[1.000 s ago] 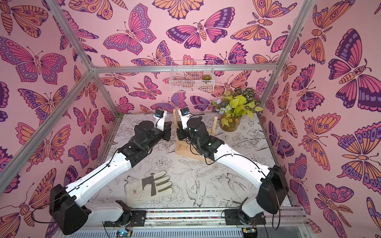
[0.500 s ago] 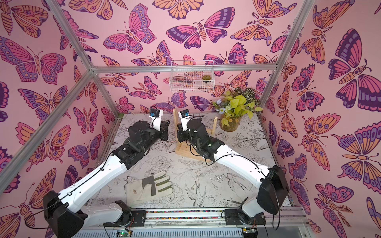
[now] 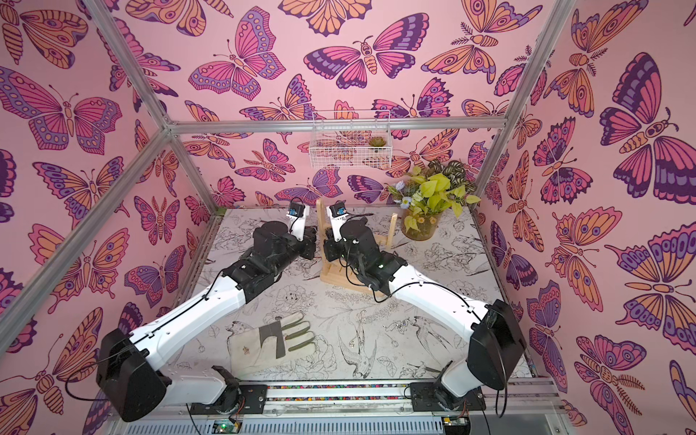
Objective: Hang the necklace on the jewelry display stand
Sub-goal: Hang the necklace on the stand.
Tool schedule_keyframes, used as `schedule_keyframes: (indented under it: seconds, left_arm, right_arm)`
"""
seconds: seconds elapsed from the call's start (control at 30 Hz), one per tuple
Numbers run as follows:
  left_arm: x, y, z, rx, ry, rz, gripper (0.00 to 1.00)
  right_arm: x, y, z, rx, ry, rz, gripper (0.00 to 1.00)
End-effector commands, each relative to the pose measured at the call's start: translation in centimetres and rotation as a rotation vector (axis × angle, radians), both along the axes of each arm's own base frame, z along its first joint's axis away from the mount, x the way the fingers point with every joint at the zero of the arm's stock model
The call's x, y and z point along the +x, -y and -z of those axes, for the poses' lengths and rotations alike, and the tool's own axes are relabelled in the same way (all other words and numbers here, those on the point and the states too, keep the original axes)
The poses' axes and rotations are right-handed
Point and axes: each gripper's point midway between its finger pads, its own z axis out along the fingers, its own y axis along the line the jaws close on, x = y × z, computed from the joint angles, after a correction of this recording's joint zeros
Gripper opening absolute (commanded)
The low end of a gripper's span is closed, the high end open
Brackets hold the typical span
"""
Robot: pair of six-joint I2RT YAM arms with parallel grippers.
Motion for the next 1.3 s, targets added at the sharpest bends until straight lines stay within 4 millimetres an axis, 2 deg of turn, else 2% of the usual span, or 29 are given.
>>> schedule_keyframes:
  seconds: [0.0, 0.33, 0.83, 0.87, 1.07, 1.2, 1.27]
  left_arm:
    - [0.7, -0.4, 0.2, -0.008, 0.01, -0.026, 0.0]
    - [1.5, -0.4, 0.3, -0.027, 0.009, -0.028, 0.0]
    - [2.8, -0.2, 1.7, -0.036, -0.025, -0.032, 0.0]
    - [2.9, -0.2, 1.8, -0.036, -0.026, -0.032, 0.0]
    - [3.4, -0.1, 2.3, -0.039, -0.04, -0.032, 0.0]
    - [3.5, 0.1, 2.8, -0.04, -0.054, -0.026, 0.0]
    - [3.4, 0.2, 3.0, -0.046, -0.062, -0.019, 0.0]
  right_arm:
    - [1.1, 0.3, 0.1, 0.024, 0.003, 0.042, 0.08]
    - [1.8, 0.7, 0.2, 0.042, 0.006, 0.062, 0.08]
    - [1.9, 0.7, 0.3, 0.025, -0.004, 0.059, 0.08]
    - [2.3, 0.4, 1.6, 0.005, -0.024, 0.062, 0.08]
    - [2.3, 0.4, 2.0, -0.008, -0.03, 0.063, 0.09]
    - [2.2, 0.4, 2.1, -0.027, -0.034, 0.053, 0.12]
    - [1.9, 0.5, 2.0, -0.04, -0.035, 0.044, 0.18]
